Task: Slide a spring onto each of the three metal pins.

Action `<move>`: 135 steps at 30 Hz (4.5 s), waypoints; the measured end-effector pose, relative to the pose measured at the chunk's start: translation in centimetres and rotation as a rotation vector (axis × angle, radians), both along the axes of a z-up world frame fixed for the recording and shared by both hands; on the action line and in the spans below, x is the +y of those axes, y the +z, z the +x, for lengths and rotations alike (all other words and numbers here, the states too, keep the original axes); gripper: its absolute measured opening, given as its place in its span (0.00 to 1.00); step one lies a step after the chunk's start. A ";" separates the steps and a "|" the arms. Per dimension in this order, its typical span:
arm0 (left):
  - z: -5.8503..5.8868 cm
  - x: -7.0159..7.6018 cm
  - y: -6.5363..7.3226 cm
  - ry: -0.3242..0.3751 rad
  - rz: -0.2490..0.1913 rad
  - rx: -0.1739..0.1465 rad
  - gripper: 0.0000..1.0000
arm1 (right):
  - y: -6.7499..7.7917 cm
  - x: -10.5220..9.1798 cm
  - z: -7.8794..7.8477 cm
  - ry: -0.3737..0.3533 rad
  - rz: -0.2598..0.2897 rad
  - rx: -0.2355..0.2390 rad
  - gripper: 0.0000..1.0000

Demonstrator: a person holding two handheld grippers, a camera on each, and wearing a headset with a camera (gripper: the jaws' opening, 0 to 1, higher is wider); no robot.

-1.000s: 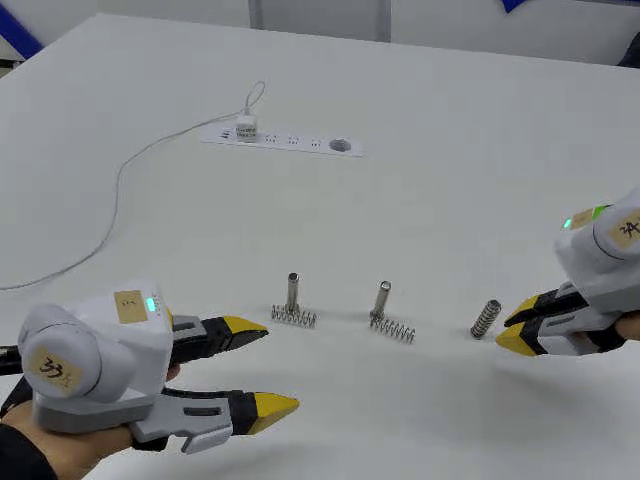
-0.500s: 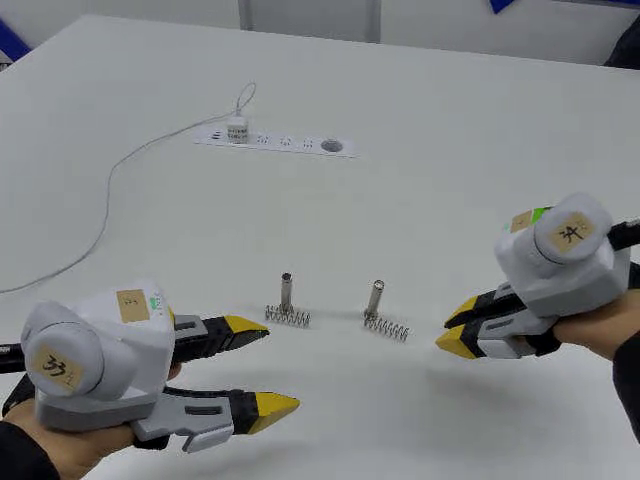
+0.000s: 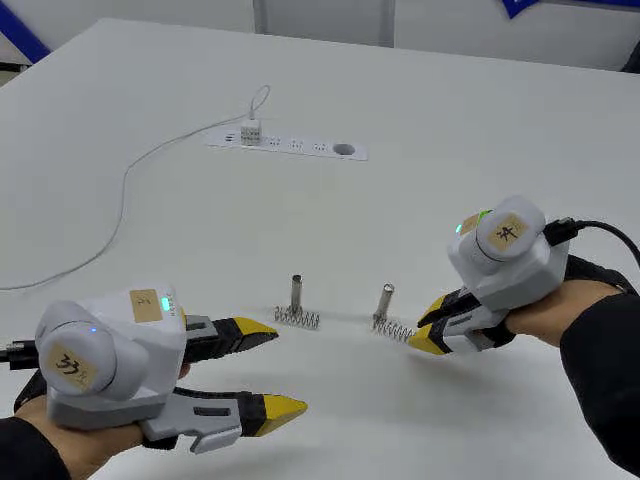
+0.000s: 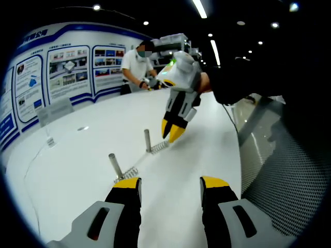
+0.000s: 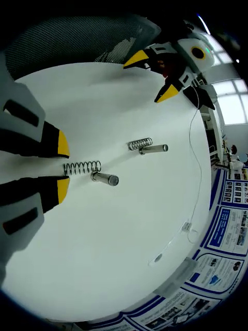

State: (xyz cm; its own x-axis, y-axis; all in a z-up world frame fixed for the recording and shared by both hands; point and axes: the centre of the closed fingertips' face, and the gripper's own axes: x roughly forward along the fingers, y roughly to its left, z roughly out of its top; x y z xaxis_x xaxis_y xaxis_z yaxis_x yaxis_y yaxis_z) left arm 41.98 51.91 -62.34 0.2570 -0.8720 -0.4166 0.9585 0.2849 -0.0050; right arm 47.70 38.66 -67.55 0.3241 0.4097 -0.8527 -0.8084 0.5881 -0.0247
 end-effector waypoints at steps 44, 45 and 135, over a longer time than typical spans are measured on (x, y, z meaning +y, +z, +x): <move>-0.8 -3.4 -2.0 -0.153 0.056 0.000 0.43 | 1.7 4.2 -6.0 0.205 -0.011 0.061 0.12; -0.9 -3.4 -2.1 -0.157 0.058 0.001 0.43 | 1.8 4.5 -6.2 0.215 -0.010 0.060 0.12; -2.1 -4.0 -1.8 -0.191 0.026 -0.022 0.23 | 6.4 9.1 -7.3 0.378 0.043 0.000 0.12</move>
